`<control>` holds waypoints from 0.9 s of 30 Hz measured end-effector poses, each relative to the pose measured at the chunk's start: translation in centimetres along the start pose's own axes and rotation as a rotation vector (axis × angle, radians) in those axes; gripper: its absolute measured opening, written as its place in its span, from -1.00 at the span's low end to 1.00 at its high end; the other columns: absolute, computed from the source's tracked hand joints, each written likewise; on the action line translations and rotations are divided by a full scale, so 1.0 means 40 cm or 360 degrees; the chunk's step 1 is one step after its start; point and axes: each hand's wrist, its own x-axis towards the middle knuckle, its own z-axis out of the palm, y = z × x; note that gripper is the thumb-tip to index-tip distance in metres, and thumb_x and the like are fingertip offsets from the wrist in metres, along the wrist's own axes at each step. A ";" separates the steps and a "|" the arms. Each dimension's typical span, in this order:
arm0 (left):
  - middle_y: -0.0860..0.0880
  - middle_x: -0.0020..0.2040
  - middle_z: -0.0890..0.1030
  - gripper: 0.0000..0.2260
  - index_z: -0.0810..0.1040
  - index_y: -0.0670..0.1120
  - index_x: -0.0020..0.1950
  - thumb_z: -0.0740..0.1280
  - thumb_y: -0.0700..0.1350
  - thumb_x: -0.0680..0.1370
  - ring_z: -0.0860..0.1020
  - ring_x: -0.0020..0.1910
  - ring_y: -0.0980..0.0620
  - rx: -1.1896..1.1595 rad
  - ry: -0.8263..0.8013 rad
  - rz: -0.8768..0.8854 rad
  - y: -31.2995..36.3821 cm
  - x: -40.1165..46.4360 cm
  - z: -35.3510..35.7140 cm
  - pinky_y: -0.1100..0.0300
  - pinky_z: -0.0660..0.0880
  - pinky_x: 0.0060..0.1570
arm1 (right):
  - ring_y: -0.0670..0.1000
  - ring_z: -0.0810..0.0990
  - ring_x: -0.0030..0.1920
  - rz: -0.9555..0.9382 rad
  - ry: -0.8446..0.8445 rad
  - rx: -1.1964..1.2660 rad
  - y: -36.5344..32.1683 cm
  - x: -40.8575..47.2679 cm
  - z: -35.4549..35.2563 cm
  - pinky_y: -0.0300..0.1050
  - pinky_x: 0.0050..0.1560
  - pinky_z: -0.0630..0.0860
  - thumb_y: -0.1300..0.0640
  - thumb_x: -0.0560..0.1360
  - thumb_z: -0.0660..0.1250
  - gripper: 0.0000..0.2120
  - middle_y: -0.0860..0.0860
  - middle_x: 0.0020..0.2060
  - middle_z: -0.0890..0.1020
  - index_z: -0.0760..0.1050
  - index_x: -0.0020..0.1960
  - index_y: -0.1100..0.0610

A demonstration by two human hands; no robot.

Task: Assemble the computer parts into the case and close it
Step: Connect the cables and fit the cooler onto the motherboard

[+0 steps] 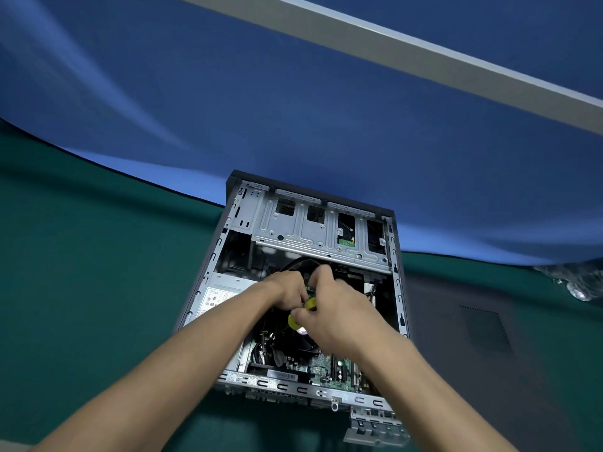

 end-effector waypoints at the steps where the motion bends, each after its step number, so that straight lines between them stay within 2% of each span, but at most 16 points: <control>1: -0.04 -0.29 0.46 -0.92 0.44 -0.05 -0.26 0.31 -0.19 0.40 0.38 -0.26 -0.07 -0.0012 -0.0001 -0.0013 0.000 -0.001 0.001 0.15 0.34 -0.27 | 0.21 0.54 0.08 -0.0021 0.0004 0.0016 -0.003 -0.001 0.002 -0.01 -0.05 0.44 0.02 0.55 0.23 -0.67 0.12 0.10 0.49 0.24 0.24 0.10; 5: -0.07 -0.33 0.37 -0.76 0.25 -0.09 -0.34 0.25 -0.22 0.47 0.30 -0.27 -0.09 -0.0063 0.0015 -0.0078 -0.003 0.001 0.002 0.15 0.26 -0.27 | 0.19 0.56 0.06 -0.0080 0.0316 -0.0240 -0.015 0.000 0.020 -0.08 -0.20 0.30 0.03 0.60 0.15 -0.76 0.13 0.07 0.57 0.30 0.19 0.16; 7: -0.06 -0.34 0.36 -0.72 0.21 -0.07 -0.35 0.22 -0.21 0.52 0.31 -0.29 -0.08 -0.0135 0.0050 -0.0119 -0.004 0.001 0.002 0.15 0.23 -0.32 | 0.19 0.57 0.05 -0.0100 0.0277 -0.0215 -0.021 0.005 0.023 -0.08 -0.19 0.29 -0.02 0.60 0.14 -0.72 0.13 0.05 0.57 0.30 0.17 0.17; 10: -0.02 -0.33 0.39 -0.79 0.28 -0.08 -0.30 0.24 -0.16 0.50 0.37 -0.32 -0.04 -0.0209 0.0029 -0.0131 0.004 -0.006 -0.003 0.16 0.28 -0.35 | 0.21 0.53 0.08 -0.0081 0.0103 -0.0105 -0.027 0.008 0.016 -0.07 -0.15 0.31 0.05 0.56 0.22 -0.71 0.13 0.09 0.52 0.26 0.20 0.15; 13: -0.08 -0.24 0.49 -0.87 0.45 -0.14 -0.15 0.32 -0.11 0.39 0.41 -0.26 -0.09 -0.0065 -0.0017 -0.0067 0.006 -0.005 -0.004 0.14 0.32 -0.28 | 0.17 0.56 0.08 -0.0044 0.0236 -0.0259 -0.012 0.011 0.006 -0.10 -0.17 0.32 0.01 0.56 0.24 -0.70 0.12 0.07 0.58 0.33 0.18 0.18; 15: -0.06 -0.29 0.47 -0.94 0.45 -0.10 -0.22 0.31 -0.17 0.41 0.38 -0.32 -0.06 -0.0029 -0.0019 -0.0038 0.005 -0.003 -0.002 0.13 0.31 -0.31 | 0.16 0.56 0.06 -0.0034 0.0193 -0.0217 -0.001 0.012 0.002 -0.10 -0.18 0.34 -0.06 0.56 0.24 -0.68 0.10 0.07 0.57 0.32 0.15 0.15; 18: -0.06 -0.32 0.41 -0.89 0.38 -0.08 -0.28 0.28 -0.19 0.42 0.33 -0.34 -0.05 -0.0054 0.0015 -0.0036 0.004 -0.005 0.000 0.12 0.29 -0.31 | 0.18 0.53 0.06 -0.0062 0.0089 -0.0065 0.000 0.008 0.005 -0.02 -0.11 0.42 0.00 0.56 0.22 -0.71 0.09 0.10 0.47 0.25 0.19 0.11; 21: -0.04 -0.38 0.41 -0.80 0.33 -0.11 -0.38 0.26 -0.21 0.43 0.37 -0.34 -0.07 -0.0033 0.0029 -0.0048 0.006 -0.009 -0.003 0.15 0.30 -0.35 | 0.19 0.56 0.07 -0.0032 0.0283 -0.0261 0.003 0.011 0.012 -0.08 -0.18 0.33 -0.02 0.58 0.21 -0.72 0.12 0.07 0.56 0.33 0.15 0.16; 23: -0.02 -0.42 0.40 -0.80 0.36 -0.11 -0.39 0.29 -0.20 0.42 0.35 -0.38 -0.03 -0.0031 0.0017 -0.0021 0.008 -0.014 -0.005 0.18 0.29 -0.40 | 0.18 0.57 0.06 -0.0046 0.0293 -0.0276 0.010 0.013 0.014 -0.09 -0.20 0.32 -0.06 0.58 0.22 -0.69 0.10 0.06 0.57 0.32 0.16 0.15; 25: 0.02 -0.41 0.41 -0.93 0.50 -0.12 -0.28 0.32 -0.20 0.41 0.33 -0.41 0.03 -0.0030 0.0027 0.0028 0.008 -0.011 -0.004 0.19 0.28 -0.41 | 0.18 0.55 0.03 -0.0098 0.0192 -0.0168 0.010 0.008 0.011 -0.06 -0.18 0.34 -0.03 0.56 0.23 -0.69 0.08 0.07 0.50 0.26 0.19 0.11; 27: 0.09 -0.42 0.41 -0.95 0.58 -0.08 -0.18 0.33 -0.21 0.42 0.35 -0.43 0.08 -0.0014 0.0043 0.0045 0.010 -0.013 -0.007 0.22 0.26 -0.43 | 0.19 0.55 0.03 -0.0105 0.0173 -0.0179 0.008 0.004 0.014 -0.06 -0.17 0.35 -0.03 0.56 0.23 -0.70 0.09 0.07 0.50 0.28 0.19 0.11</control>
